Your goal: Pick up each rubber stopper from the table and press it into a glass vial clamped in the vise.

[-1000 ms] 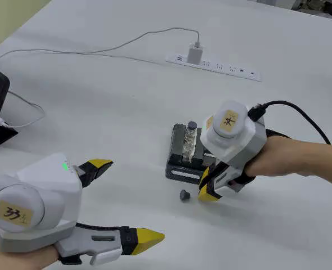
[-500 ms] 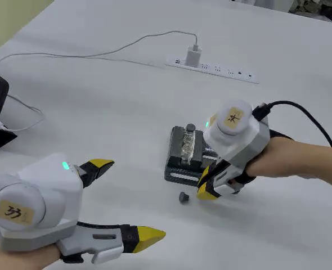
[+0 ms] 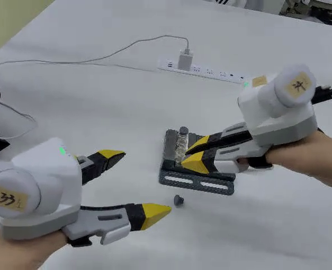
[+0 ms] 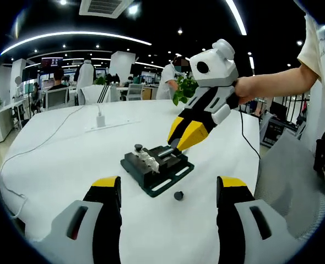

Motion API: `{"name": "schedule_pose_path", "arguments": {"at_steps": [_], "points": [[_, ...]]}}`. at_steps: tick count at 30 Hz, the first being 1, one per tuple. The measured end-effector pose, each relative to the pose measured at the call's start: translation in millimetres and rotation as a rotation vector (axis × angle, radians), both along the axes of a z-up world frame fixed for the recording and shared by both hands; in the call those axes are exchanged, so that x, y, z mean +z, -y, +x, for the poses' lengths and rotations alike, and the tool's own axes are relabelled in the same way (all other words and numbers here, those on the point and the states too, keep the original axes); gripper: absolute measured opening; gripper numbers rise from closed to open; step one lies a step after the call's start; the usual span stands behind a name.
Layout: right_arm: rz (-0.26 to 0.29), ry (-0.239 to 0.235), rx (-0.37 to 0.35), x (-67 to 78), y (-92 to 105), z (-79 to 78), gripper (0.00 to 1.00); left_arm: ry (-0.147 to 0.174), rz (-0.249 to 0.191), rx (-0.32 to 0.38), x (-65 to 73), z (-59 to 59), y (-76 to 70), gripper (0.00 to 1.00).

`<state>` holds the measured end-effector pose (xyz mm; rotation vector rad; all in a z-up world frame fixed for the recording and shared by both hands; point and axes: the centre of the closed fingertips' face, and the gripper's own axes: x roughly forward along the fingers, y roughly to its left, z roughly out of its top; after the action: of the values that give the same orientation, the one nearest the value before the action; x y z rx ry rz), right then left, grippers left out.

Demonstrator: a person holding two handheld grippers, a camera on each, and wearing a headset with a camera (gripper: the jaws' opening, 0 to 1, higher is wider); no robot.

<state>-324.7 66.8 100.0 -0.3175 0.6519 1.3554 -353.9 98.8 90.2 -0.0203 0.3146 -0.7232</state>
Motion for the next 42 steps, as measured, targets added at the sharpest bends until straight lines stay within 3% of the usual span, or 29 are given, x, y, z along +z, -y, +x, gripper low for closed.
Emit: {"name": "schedule_pose_path", "arguments": {"at_steps": [4,6,10,11,13,15,28,31,33,42], "points": [[0.108,-0.030,-0.030,20.4,-4.5,-7.9,0.08,0.033,-0.043,-0.010,17.1,5.6,8.3,0.55],[0.166,-0.019,-0.051,31.3,-6.9,-10.0,0.07,0.059,-0.069,-0.015,27.4,7.8,12.8,0.50],[0.257,-0.061,-0.079,43.9,-9.5,-16.6,0.07,0.084,-0.099,-0.028,40.5,9.6,20.5,0.42],[0.278,-0.050,-0.086,45.5,-9.7,-14.7,0.07,0.086,-0.110,-0.031,43.1,9.5,22.0,0.40],[0.299,-0.073,-0.089,46.8,-9.2,-17.1,0.07,0.102,-0.133,-0.041,49.0,9.2,25.1,0.35],[0.311,-0.073,-0.089,47.5,-8.5,-17.4,0.07,0.099,-0.155,-0.046,52.2,8.6,27.3,0.30],[0.423,-0.146,-0.099,56.6,-11.1,-25.2,0.06,0.120,-0.225,-0.080,66.9,4.9,33.2,0.11],[0.436,-0.142,-0.095,58.4,-11.2,-26.4,0.06,0.117,-0.225,-0.089,66.7,4.7,34.8,0.10],[0.453,-0.139,-0.083,60.8,-12.0,-28.4,0.06,0.101,-0.247,-0.098,67.5,4.2,36.6,0.08],[0.478,-0.125,-0.061,64.9,-12.4,-32.2,0.06,0.098,-0.273,-0.102,69.7,6.7,36.3,0.05]]}}
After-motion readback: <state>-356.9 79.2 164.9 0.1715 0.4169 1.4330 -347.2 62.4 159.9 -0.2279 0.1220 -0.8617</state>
